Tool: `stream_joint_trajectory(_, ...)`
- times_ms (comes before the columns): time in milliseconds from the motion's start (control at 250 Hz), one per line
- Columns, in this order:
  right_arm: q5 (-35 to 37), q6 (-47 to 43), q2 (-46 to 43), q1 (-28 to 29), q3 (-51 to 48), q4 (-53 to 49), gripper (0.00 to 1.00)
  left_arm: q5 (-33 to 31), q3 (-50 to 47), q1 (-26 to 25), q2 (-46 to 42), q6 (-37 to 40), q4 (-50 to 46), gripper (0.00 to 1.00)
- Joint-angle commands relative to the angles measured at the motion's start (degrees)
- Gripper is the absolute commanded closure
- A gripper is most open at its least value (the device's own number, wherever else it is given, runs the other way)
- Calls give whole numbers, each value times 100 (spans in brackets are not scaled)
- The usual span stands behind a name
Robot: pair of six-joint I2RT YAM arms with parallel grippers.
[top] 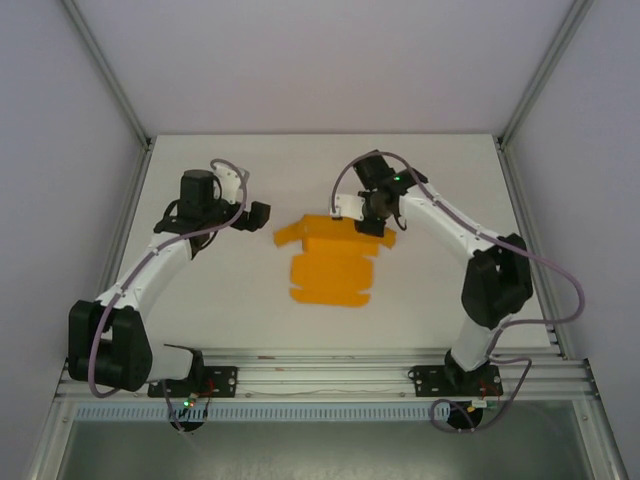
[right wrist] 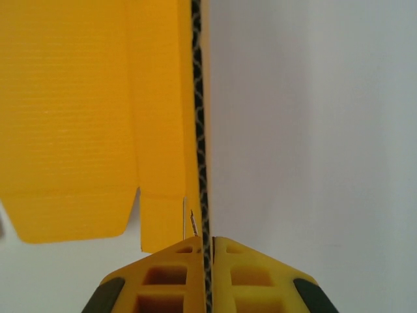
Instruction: Assemble paper box
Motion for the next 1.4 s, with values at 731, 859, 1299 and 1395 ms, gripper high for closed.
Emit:
stream_joint_trajectory(731, 2466, -831, -312, 413, -3738, 7936, 100, 706, 231, 175, 2046, -1000, 719, 2)
stream_joint_trajectory(859, 2239, -732, -421, 440, -3784, 7710, 100, 1194, 279, 54, 2163, -943, 800, 7)
stream_joint_trajectory(1299, 2430, -758, 60, 372, -3320, 7045, 100, 1230, 518, -905, 2768, -1026, 1476, 29)
stream_joint_trajectory(1395, 2541, -921, 172, 340, -3368, 7367, 100, 1060, 250, -940, 2732, -1300, 1979, 31)
